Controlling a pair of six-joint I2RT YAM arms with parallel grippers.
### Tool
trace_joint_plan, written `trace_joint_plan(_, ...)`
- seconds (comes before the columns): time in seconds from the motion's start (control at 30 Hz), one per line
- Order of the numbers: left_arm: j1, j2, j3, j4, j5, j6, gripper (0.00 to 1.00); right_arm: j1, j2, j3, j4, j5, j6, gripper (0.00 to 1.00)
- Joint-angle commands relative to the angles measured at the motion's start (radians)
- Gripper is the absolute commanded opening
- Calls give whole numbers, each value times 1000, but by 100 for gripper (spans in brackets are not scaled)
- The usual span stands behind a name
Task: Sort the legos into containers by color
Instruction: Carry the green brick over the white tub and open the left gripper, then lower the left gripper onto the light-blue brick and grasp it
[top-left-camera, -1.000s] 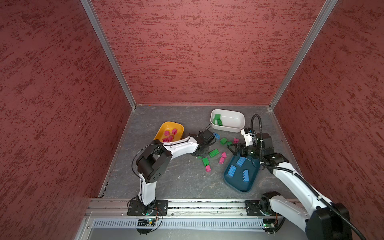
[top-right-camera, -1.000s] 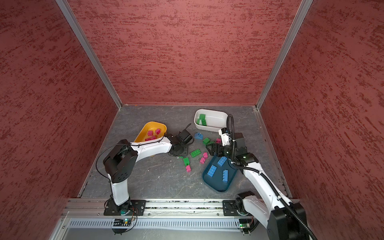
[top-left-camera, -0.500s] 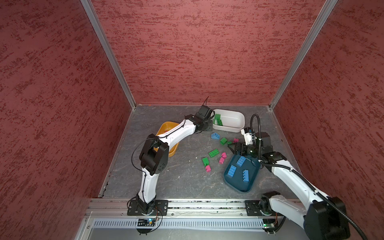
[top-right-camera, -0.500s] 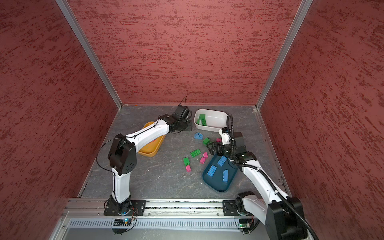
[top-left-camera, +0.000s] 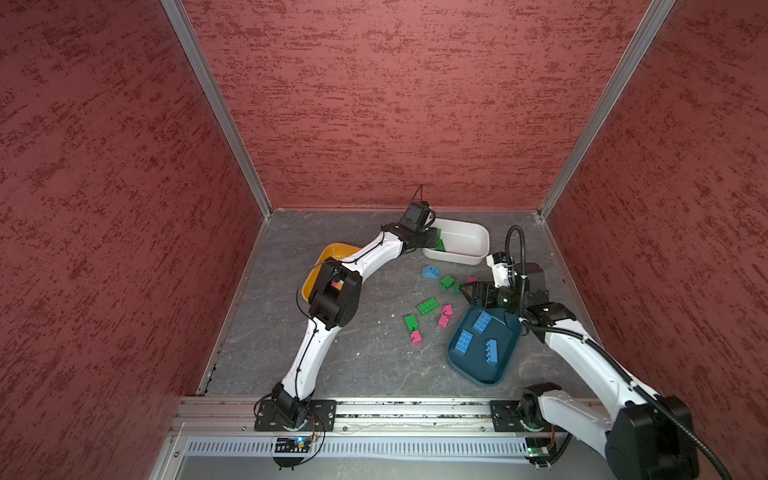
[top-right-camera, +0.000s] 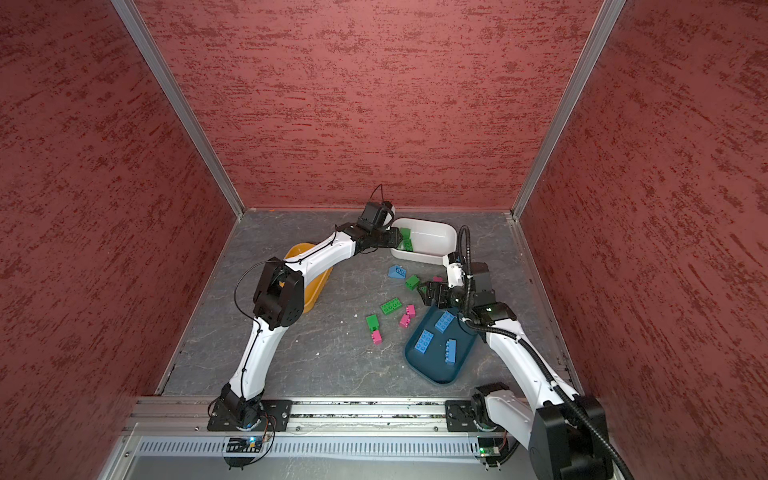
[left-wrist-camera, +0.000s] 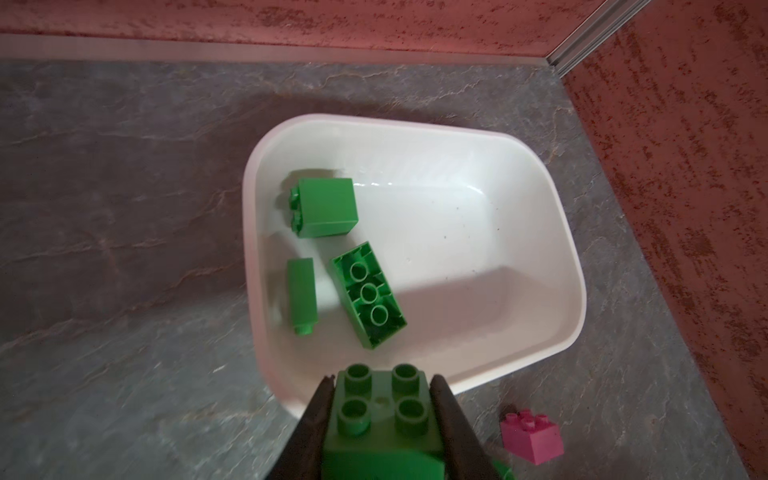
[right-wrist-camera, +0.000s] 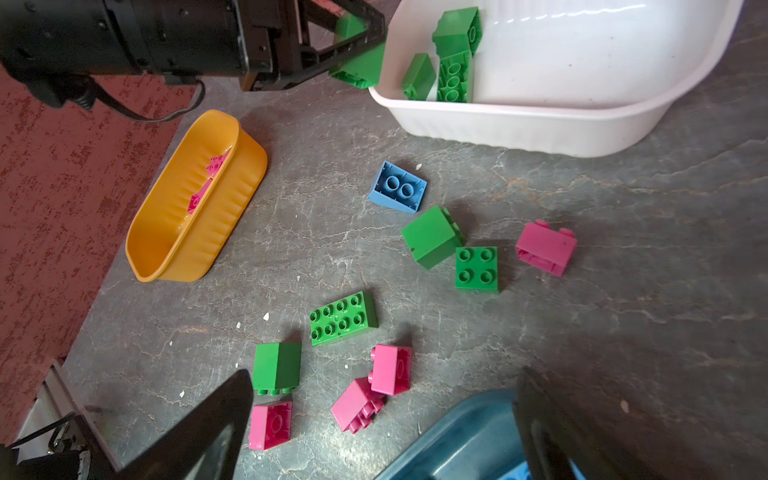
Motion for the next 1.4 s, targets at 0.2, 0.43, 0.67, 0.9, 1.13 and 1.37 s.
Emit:
trace_joint_plan(0.2, 1, 154, 159, 136, 102, -19, 30, -21, -30, 42, -29, 16, -28, 99)
trace_joint_plan(0.43, -11, 172, 237, 70, 82, 10, 57, -27, -37, 44, -37, 9, -30, 99)
trace_joint_plan(0.67, -20, 7, 116, 10, 66, 64, 64, -28, -41, 40, -34, -2, -27, 99)
trace_joint_plan(0.9, -46, -170, -99, -115, 17, 129, 69, -27, -51, 34, -44, -11, -33, 99)
trace_joint_plan(1.13, -80, -280, -316, -130, -54, 173, 70, -27, -57, 23, -53, -21, -41, 99)
trace_joint_plan(1.37, -70, -309, -438, -73, 26, 452, 70, -27, -84, 19, -78, -17, -50, 99)
